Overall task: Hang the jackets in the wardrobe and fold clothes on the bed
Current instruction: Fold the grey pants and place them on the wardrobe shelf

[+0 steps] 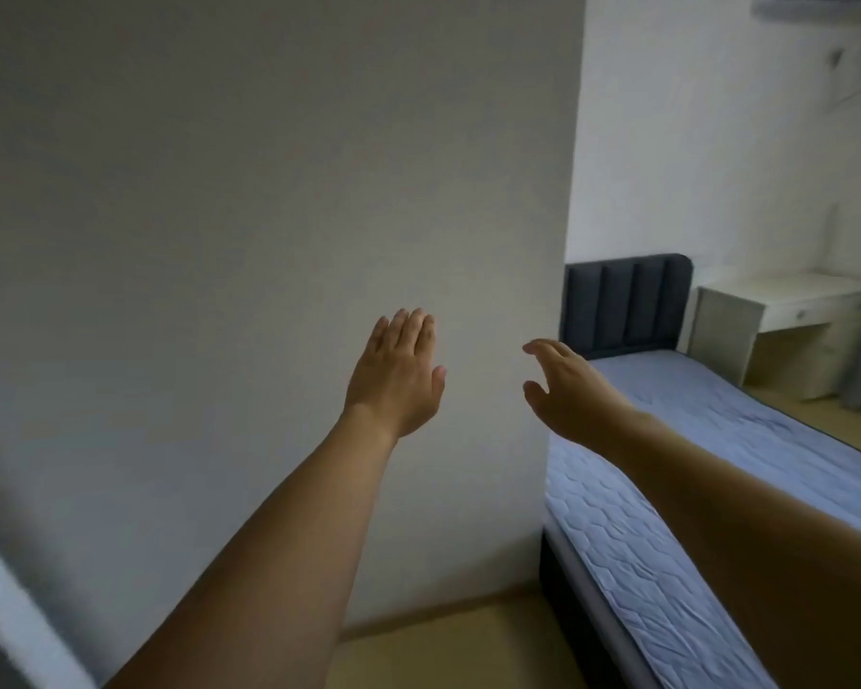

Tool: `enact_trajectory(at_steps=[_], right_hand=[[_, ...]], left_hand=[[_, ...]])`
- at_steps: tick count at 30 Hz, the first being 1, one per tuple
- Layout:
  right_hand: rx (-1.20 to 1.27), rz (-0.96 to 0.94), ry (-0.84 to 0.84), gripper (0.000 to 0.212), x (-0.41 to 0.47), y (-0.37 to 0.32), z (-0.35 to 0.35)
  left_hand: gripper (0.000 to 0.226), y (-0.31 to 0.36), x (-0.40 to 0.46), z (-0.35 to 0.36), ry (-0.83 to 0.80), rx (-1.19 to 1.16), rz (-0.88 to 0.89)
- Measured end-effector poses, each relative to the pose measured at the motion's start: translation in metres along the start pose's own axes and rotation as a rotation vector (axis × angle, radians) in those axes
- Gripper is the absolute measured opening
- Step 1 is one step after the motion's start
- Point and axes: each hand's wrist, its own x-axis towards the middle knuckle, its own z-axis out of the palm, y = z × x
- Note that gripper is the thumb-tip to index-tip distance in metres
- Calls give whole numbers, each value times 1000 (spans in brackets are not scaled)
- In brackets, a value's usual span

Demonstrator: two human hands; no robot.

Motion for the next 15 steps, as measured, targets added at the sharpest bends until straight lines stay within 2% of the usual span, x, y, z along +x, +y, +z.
enact_trajectory(at_steps=[6,11,15], right_hand=[[-67,162,-1,53,-31,183,-61],[-70,171,-63,53,-52,313,-115],[-66,207,-74,52,-56,403,-167]], left_hand=[[65,185,68,35,-33,-102,117],[63,326,119,38,-44,-181,96],[63,412,153,48,-88,-200,61]])
